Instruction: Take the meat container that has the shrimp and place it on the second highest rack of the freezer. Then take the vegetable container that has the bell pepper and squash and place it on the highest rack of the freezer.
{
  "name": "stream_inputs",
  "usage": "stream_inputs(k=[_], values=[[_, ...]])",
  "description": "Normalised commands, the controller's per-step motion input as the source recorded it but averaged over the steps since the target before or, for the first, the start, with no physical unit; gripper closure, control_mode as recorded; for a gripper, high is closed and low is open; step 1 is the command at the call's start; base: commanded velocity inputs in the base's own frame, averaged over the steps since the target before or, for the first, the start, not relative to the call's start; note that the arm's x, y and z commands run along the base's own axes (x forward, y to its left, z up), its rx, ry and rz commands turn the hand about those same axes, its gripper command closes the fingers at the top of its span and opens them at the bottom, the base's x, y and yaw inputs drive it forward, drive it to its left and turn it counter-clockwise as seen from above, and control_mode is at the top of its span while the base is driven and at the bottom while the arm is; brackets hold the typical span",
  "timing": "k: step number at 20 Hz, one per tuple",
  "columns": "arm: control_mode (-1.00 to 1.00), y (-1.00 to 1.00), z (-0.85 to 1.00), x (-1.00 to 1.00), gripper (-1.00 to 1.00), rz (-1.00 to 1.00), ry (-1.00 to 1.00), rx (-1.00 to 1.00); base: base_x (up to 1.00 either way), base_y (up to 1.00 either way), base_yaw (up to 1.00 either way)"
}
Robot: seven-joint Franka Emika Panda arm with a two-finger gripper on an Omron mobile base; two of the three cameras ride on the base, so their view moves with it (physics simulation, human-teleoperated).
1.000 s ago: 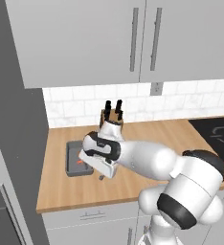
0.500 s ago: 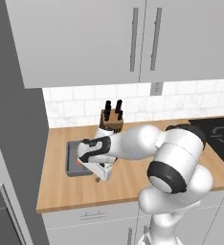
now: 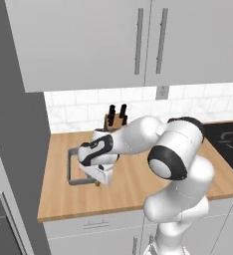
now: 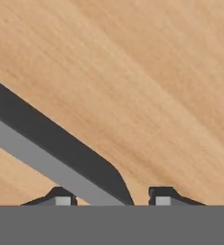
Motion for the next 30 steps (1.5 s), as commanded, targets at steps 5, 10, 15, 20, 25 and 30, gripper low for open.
stream_inputs(k=[5,10,15,20,25,30], values=[[-1.00,0.00,-0.11,-0.01,1.00,0.00,0.01,0.00,0.00,0.00,0.00],[-1.00,-0.01,0.45,-0.40,1.00,0.00,-0.18,0.00,0.00,0.00,0.00],[-1.00,-0.16,1.00,-0.96,1.00,0.00,-0.07,0.00,0.00,0.00,0.00],[-1.00,-0.33,1.00,-0.94,1.00,0.00,0.00,0.00,0.00,0.00,0.00],[-1.00,-0.66,0.99,-0.96,1.00,0.00,0.00,-0.03,0.00,0.00,0.00],[-1.00,-0.83,0.58,-0.97,1.00,0.00,0.00,-0.07,0.00,0.00,0.00]])
